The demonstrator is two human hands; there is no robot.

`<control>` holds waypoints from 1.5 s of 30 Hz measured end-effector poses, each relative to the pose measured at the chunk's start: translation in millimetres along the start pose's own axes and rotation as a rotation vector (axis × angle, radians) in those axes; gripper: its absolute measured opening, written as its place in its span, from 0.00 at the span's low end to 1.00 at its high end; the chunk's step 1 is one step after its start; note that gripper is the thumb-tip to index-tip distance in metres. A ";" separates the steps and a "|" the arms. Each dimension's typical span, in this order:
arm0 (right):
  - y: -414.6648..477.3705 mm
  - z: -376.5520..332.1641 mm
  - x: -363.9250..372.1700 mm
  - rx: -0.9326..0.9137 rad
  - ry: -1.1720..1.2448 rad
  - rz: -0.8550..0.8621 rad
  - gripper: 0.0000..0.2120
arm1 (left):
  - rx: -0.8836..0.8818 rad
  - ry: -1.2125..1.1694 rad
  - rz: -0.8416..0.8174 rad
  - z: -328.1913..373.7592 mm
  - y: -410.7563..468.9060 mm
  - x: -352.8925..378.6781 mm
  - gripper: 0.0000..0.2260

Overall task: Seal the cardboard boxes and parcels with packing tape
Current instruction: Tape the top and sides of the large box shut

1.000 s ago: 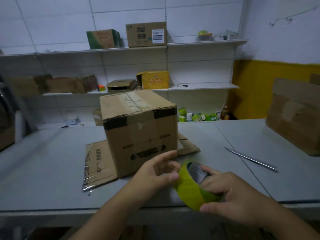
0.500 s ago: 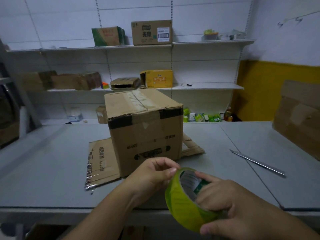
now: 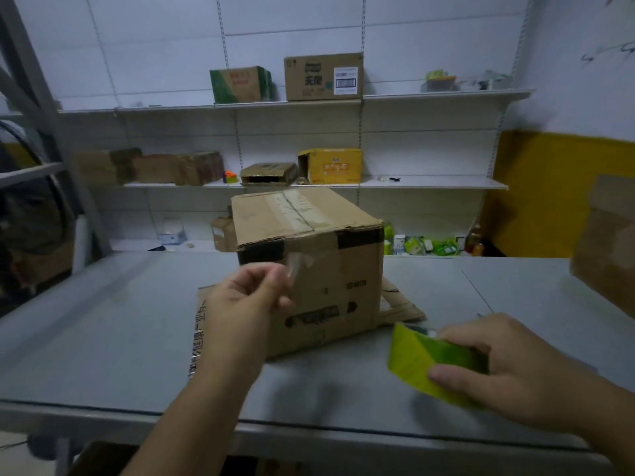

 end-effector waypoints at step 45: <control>-21.0 11.5 10.3 -0.022 0.130 0.130 0.17 | 0.076 -0.080 -0.190 11.6 -24.7 11.8 0.18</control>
Point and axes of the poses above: each hand's wrist, its own y-axis towards the middle knuckle, its own x-axis out of the palm, z = x × y, the point moved 3 cm from there along y, towards the middle knuckle, and after that the axes turned 8 degrees about y, right-handed, at the moved point
